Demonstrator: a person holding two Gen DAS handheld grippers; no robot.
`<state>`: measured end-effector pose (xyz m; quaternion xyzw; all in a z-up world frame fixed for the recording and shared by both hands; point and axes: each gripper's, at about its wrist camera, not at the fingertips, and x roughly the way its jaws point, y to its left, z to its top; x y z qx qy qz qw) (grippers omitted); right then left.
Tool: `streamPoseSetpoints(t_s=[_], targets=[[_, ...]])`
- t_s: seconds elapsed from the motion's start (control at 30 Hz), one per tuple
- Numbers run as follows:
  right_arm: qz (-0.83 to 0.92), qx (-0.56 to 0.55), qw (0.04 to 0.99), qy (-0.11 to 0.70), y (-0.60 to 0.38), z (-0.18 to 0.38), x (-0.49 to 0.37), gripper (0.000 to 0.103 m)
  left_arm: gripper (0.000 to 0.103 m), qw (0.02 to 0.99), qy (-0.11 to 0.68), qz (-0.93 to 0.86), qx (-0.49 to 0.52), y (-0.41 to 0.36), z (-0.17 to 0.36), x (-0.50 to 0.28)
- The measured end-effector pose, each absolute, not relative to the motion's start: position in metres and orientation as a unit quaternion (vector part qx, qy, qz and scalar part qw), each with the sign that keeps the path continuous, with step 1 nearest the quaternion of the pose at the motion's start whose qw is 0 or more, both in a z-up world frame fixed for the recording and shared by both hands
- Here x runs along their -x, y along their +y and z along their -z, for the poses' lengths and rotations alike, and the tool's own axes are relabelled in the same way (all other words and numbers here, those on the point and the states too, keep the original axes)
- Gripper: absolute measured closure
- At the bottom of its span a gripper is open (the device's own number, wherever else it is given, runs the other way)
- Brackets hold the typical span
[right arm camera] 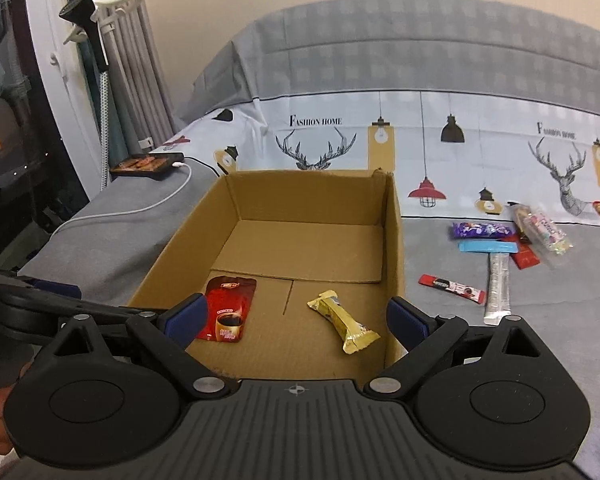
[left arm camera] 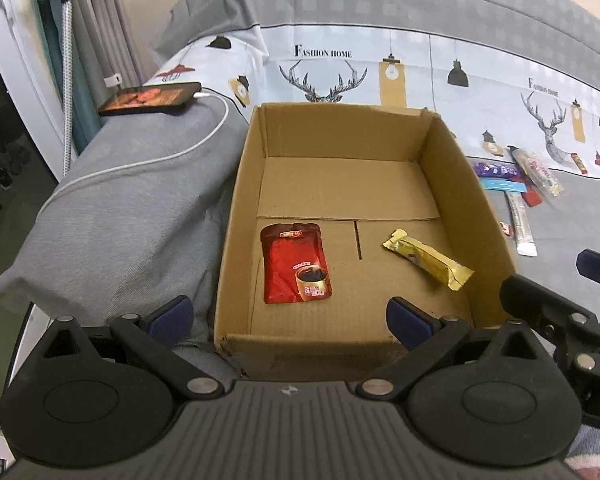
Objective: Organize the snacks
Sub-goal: 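Open both tools to drop the wafer bar and coffee sachet into the box, then lift both tools away from the box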
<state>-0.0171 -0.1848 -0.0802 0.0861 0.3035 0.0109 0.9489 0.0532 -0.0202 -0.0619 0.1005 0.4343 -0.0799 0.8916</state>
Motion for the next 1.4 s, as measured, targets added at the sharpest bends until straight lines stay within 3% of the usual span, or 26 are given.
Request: streamPoseSetpoints(t_s=[0.67, 1.4], targets=[[0.002, -0.076, 0.961, 0.266, -0.186, 0.066, 0.087, 0.001, 0.000, 0.899, 0.417, 0.074, -0.109, -0.023, 0.049, 0.002], [-0.001, -0.073, 0.961, 0.268, -0.183, 0.067, 0.091, 0.001, 0.000, 0.895, 0.423, 0.084, -0.111, -0.024, 0.052, 0.004]])
